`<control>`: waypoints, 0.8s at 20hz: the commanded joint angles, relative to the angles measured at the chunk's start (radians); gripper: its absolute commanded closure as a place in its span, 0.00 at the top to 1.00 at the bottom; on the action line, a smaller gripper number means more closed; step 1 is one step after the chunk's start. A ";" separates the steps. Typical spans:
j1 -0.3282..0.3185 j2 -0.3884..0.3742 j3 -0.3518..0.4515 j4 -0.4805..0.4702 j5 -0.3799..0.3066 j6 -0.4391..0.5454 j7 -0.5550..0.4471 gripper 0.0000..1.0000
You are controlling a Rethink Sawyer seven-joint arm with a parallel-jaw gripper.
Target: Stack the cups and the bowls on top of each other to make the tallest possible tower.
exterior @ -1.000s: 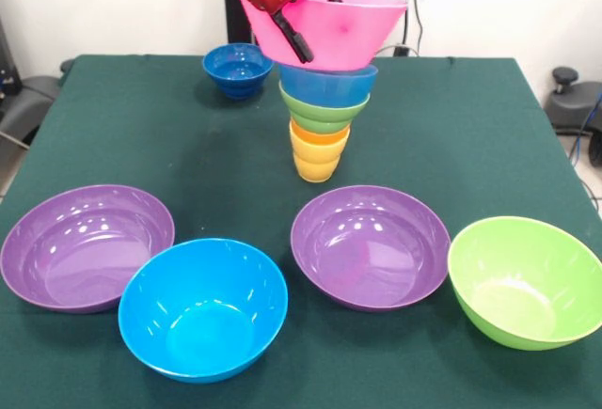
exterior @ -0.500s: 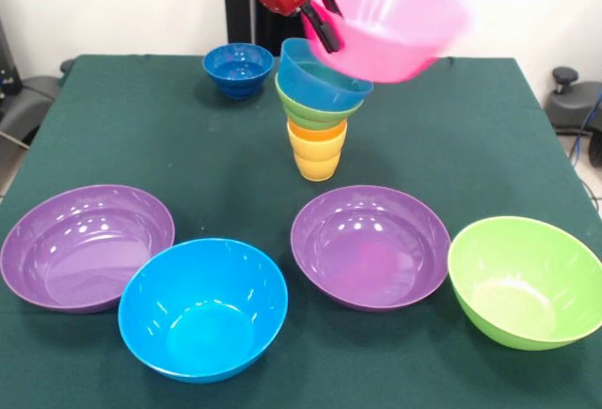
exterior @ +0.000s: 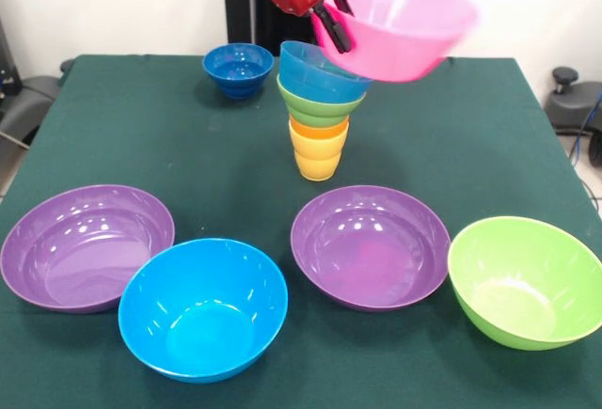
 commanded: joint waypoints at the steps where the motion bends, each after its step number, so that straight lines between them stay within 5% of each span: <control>1: 0.041 0.014 -0.004 -0.001 0.012 -0.032 0.091 0.00; 16: 0.046 0.035 -0.014 -0.081 0.009 0.039 0.040 0.00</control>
